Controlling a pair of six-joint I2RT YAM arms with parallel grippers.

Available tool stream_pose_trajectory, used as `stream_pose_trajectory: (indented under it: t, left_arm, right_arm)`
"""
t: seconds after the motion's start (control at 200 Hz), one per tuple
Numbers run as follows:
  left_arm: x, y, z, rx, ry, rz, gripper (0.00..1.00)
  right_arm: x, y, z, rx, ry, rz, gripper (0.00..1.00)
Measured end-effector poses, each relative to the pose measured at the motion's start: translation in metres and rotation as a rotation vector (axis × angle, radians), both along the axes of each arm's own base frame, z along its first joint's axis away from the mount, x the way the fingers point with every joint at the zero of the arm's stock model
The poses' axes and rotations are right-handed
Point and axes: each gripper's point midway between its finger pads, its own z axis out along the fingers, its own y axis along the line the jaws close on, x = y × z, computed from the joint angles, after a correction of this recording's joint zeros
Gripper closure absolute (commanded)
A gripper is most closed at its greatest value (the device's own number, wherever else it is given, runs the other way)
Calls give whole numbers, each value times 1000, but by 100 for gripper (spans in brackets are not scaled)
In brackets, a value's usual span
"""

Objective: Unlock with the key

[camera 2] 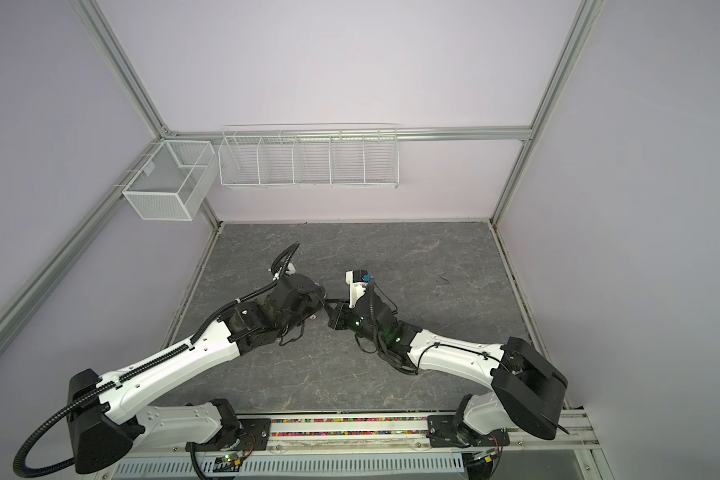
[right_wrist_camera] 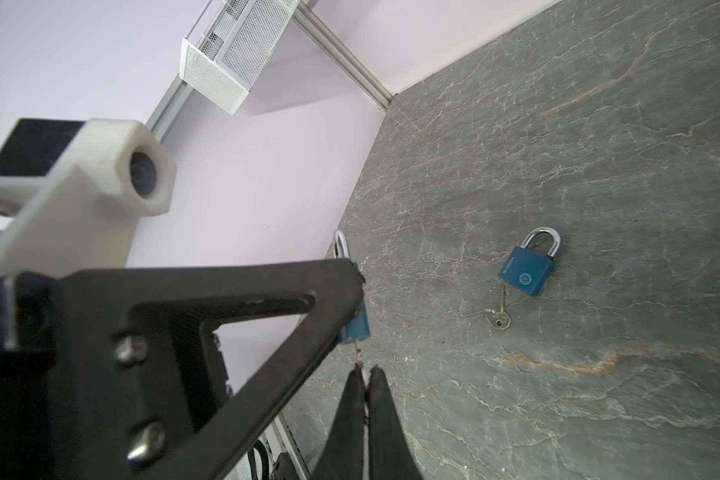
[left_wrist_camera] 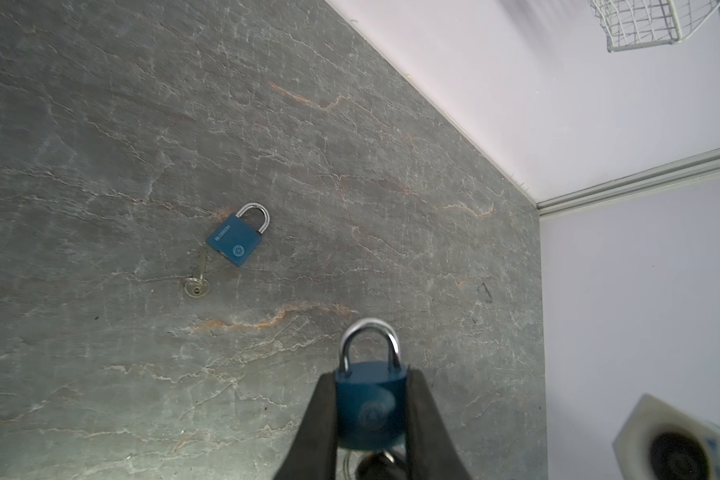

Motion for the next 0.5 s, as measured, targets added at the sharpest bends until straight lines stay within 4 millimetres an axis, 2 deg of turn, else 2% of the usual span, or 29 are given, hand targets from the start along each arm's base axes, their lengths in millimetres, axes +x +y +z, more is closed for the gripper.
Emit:
stream_pose_trajectory:
  t: [0.295, 0.345, 0.415, 0.5]
  left_arm:
    - [-1, -1, 3, -18, -4, -2, 100]
    - [-1, 0, 5, -21, -9, -1, 100]
    - [-2, 0, 8, -24, -17, -3, 100]
    - [-5, -1, 11, -28, -24, -14, 100]
  right_arm:
    - [2, -1, 2, -28, -51, 0, 94]
    - [2, -1, 3, -27, -59, 3, 89]
    - [2, -1, 6, -22, -69, 6, 76]
    - [-1, -2, 13, -13, -101, 21, 74]
